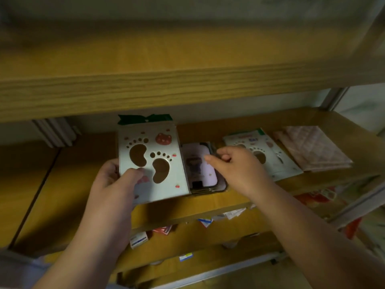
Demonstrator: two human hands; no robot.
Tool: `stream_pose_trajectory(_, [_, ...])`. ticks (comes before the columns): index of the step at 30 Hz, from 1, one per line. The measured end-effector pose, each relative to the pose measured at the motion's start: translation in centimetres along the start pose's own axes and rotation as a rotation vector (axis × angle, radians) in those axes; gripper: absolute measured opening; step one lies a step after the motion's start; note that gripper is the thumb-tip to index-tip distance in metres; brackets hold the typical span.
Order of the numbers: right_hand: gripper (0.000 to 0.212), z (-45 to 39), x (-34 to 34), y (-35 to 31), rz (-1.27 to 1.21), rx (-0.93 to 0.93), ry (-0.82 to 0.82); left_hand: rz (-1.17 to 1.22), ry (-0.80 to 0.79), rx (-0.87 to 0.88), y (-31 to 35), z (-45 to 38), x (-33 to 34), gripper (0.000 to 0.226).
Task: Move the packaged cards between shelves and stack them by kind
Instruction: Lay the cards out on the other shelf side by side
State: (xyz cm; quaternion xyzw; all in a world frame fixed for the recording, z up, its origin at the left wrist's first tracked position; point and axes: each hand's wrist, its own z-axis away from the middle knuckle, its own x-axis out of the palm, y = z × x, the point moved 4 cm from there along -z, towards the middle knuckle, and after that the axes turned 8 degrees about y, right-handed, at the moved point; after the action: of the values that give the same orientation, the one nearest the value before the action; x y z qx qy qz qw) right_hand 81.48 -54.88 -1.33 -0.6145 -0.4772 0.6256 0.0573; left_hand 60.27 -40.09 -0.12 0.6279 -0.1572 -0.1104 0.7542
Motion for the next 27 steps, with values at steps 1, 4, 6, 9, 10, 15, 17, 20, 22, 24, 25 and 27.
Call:
stream_pose_trajectory(1, [0.060,0.0,-0.4,0.4,0.000,-0.028,-0.010,0.004,0.002,-0.001,0.0,0.4,0.7,0.026])
stream_pose_trajectory(4, [0.064,0.1,-2.6,2.2,-0.017,-0.089,-0.046,0.002,0.017,-0.019,-0.5,1.4,3.1,0.024])
stream_pose_trajectory(6, [0.065,0.0,-4.6,3.6,0.015,-0.147,-0.051,-0.001,0.027,-0.035,-0.7,2.1,5.0,0.020])
stream_pose_trajectory(9, [0.059,-0.5,-7.8,6.0,0.093,-0.207,-0.023,-0.008,0.024,-0.040,-0.9,2.7,8.3,0.023])
stream_pose_trajectory(10, [0.059,-0.7,-8.9,7.0,0.122,-0.217,-0.013,-0.012,0.021,-0.037,-0.9,2.9,9.5,0.024])
stream_pose_trajectory(15, [0.057,-1.7,-14.0,11.4,0.186,-0.244,0.032,-0.186,-0.099,0.059,-2.0,4.1,17.1,0.023])
stream_pose_trajectory(17, [0.054,-2.0,-15.6,13.0,0.152,-0.225,0.045,-0.285,-0.132,0.164,-2.5,4.6,20.2,0.029])
stream_pose_trajectory(20, [0.054,-2.0,-17.3,15.2,0.120,-0.215,0.023,-0.417,-0.183,0.247,-3.6,5.3,23.7,0.040])
stream_pose_trajectory(22, [0.052,-2.1,-18.2,16.6,0.114,-0.220,0.007,-0.500,-0.191,0.280,-4.0,5.5,25.5,0.045])
stream_pose_trajectory(24, [0.049,-2.4,-19.1,17.7,0.123,-0.226,-0.001,-0.600,-0.171,0.339,-4.3,5.4,26.9,0.048])
stream_pose_trajectory(25, [0.048,-2.5,-19.5,18.1,0.125,-0.232,-0.001,-0.659,-0.151,0.369,-4.4,5.4,27.5,0.048])
stream_pose_trajectory(27, [0.048,-2.8,-20.3,18.8,0.122,-0.249,0.003,-0.781,-0.113,0.426,-4.7,5.6,28.5,0.049])
